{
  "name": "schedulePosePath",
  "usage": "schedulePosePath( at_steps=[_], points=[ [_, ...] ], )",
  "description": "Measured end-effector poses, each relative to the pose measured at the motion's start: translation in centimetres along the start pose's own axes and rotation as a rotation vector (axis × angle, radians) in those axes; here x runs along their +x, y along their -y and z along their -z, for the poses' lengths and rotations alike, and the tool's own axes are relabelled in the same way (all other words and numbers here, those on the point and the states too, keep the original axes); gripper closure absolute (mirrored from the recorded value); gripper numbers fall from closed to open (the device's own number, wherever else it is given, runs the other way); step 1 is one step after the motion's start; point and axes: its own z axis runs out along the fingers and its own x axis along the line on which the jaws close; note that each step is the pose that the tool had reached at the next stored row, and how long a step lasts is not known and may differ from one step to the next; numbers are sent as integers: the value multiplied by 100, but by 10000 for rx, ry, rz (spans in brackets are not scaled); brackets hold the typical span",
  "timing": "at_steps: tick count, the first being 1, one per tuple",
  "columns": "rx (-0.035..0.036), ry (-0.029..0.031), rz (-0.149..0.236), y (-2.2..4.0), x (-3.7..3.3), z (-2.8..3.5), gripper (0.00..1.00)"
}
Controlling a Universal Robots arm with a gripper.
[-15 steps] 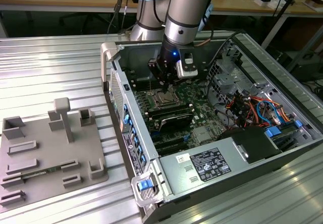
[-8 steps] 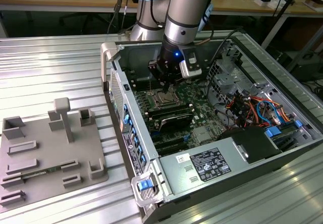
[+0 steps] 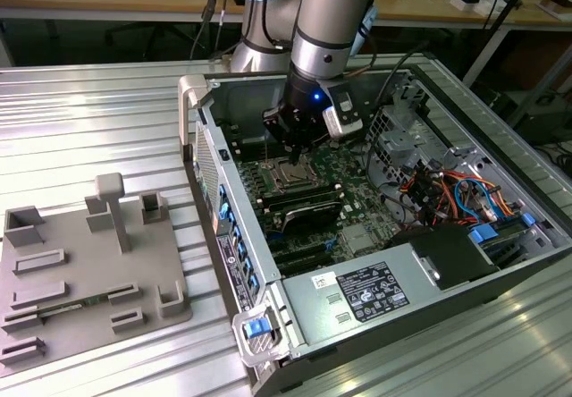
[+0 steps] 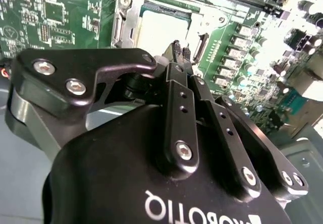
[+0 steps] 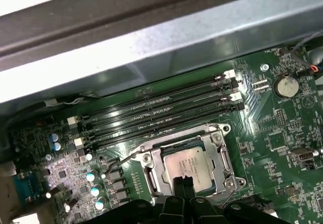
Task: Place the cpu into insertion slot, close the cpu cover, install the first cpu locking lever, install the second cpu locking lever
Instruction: 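Close the cpu cover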
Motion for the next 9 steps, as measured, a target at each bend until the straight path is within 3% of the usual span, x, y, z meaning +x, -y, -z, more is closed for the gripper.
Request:
schedulePosePath(
  at_steps=[4, 9],
  points=[
    [-27, 23, 405, 1, -1, 30, 89],
    [-57, 59, 1381, 1, -1, 31, 89]
  ],
)
